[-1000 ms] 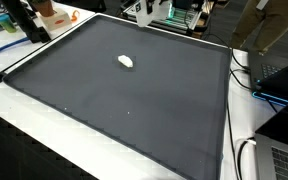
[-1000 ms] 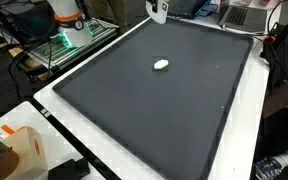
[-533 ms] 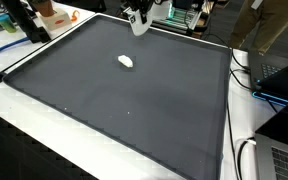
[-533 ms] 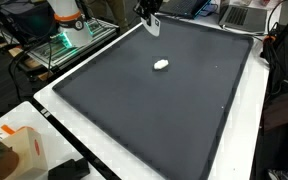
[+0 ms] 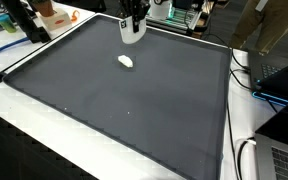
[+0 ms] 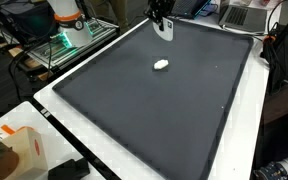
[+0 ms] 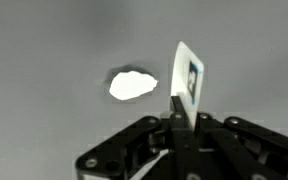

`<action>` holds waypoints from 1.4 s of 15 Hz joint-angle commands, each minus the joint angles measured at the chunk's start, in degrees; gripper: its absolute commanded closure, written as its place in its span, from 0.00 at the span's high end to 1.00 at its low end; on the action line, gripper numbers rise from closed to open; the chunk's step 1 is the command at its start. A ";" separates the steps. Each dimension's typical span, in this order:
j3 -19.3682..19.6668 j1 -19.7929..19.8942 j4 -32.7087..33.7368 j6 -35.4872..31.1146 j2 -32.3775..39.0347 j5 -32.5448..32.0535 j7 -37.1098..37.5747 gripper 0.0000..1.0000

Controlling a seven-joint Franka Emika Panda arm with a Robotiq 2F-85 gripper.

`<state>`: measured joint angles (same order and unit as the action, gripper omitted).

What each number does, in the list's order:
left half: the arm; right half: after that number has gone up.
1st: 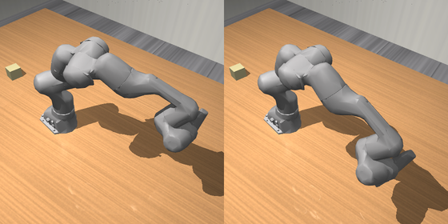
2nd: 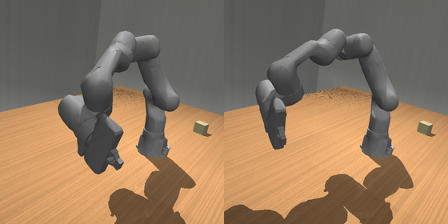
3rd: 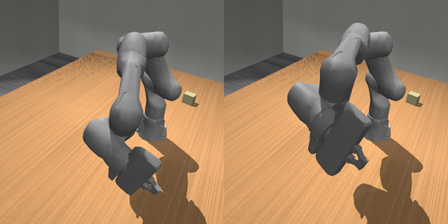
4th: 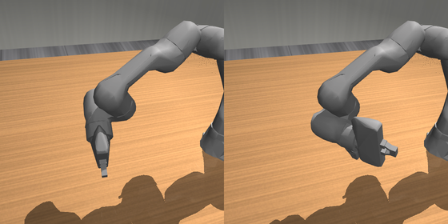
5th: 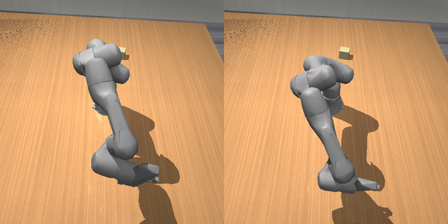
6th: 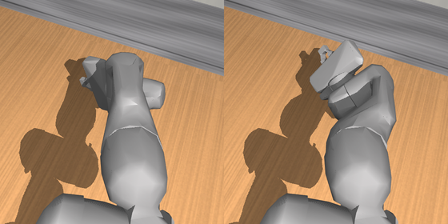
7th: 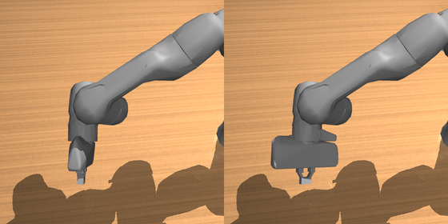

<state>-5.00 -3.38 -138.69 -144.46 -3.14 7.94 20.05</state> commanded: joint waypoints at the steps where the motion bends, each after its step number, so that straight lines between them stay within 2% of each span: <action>1: -0.79 -0.22 -0.42 -2.66 1.59 -6.36 9.59 0.01; 2: -0.27 -0.24 -0.07 -3.15 1.36 -4.39 5.71 0.04; 4: -0.44 -0.48 -0.07 -3.14 2.00 -4.94 7.65 0.01; 7: -0.19 -0.18 0.17 -6.05 4.94 -9.44 10.73 0.01; 13: 2.31 -0.99 1.99 -7.33 10.55 -16.00 13.69 0.01; 21: 3.05 -2.76 3.47 -7.69 13.59 -14.81 11.56 0.01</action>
<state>-2.99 -4.77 -135.92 -151.56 9.26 -6.54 32.22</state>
